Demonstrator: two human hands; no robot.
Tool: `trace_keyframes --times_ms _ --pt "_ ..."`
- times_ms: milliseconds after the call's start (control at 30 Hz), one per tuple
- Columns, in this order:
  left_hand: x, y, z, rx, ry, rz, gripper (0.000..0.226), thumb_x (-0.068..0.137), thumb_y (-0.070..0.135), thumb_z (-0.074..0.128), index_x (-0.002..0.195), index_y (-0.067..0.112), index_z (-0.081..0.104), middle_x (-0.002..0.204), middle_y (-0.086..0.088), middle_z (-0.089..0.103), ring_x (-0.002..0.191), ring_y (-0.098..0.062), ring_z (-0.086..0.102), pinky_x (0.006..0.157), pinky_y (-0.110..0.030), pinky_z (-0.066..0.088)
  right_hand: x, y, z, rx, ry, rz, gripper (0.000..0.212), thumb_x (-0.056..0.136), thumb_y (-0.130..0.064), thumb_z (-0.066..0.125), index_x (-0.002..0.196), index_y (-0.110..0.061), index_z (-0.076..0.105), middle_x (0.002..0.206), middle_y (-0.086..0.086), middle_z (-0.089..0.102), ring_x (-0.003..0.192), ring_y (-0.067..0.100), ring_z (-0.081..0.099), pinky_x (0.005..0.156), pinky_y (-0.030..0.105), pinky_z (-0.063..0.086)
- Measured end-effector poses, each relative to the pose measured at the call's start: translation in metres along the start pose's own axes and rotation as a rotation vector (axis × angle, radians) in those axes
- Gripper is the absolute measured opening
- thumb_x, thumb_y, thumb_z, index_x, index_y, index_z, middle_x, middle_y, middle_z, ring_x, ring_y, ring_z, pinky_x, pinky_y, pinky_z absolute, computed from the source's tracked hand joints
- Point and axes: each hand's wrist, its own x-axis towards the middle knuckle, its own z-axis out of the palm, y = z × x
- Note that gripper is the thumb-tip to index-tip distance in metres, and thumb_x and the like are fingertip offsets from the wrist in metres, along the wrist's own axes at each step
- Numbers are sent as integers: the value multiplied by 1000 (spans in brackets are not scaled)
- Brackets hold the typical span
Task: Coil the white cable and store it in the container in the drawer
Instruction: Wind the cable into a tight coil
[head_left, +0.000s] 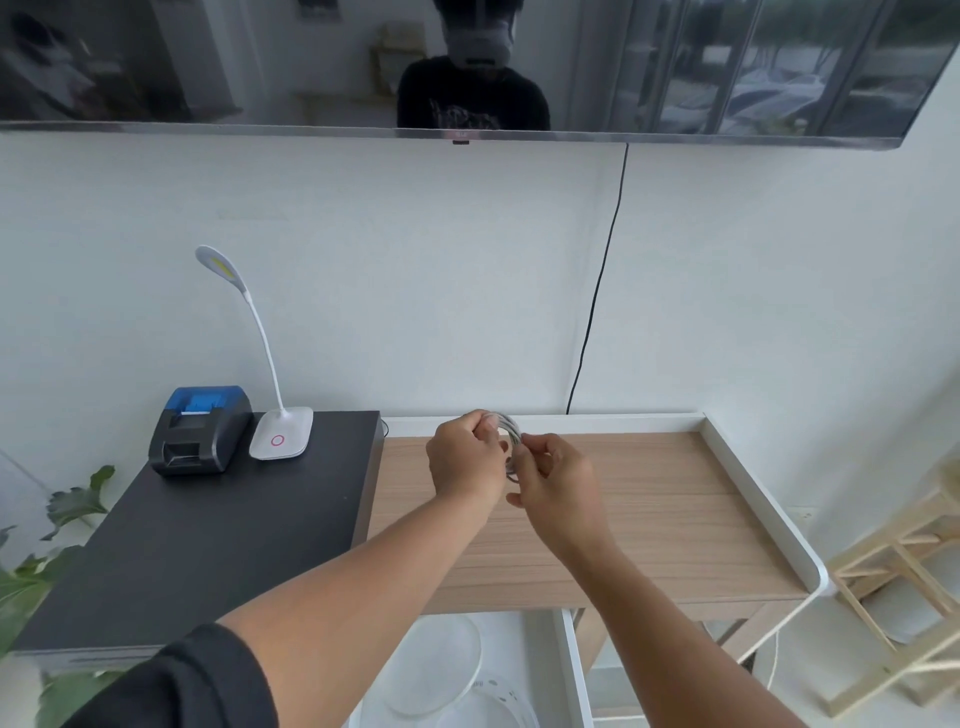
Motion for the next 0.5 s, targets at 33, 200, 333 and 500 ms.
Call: trace_keyframes --times_ms 33,200,333,500 --pt "0 1 0 16 -2 10 28 98 17 54 77 12 72 72 -7 75 75 -21 76 70 -46 63 -1 0 1 3 1 3 12 101 -17 62 105 -13 72 85 0 81 80 15 78 70 44 66" --pt "-2 1 -3 61 6 32 26 98 15 53 81 10 72 78 -10 75 81 -31 72 73 -46 60 -4 -6 6 41 -16 39 22 99 -15 65 87 -29 78 79 3 81 80 19 78 69 53 65" --pt "-4 0 -7 71 21 38 25 98 16 54 82 10 73 78 -8 74 82 -30 70 74 -40 58 -2 -6 7 160 29 166 15 93 -18 74 83 -27 80 72 -5 79 71 13 69 73 49 62" --pt "-1 -4 -12 -54 17 -67 25 100 18 56 85 9 75 80 -9 78 75 -18 77 71 -38 64 4 -6 7 331 47 257 6 96 -7 71 95 -9 76 87 8 75 76 14 71 73 34 65"
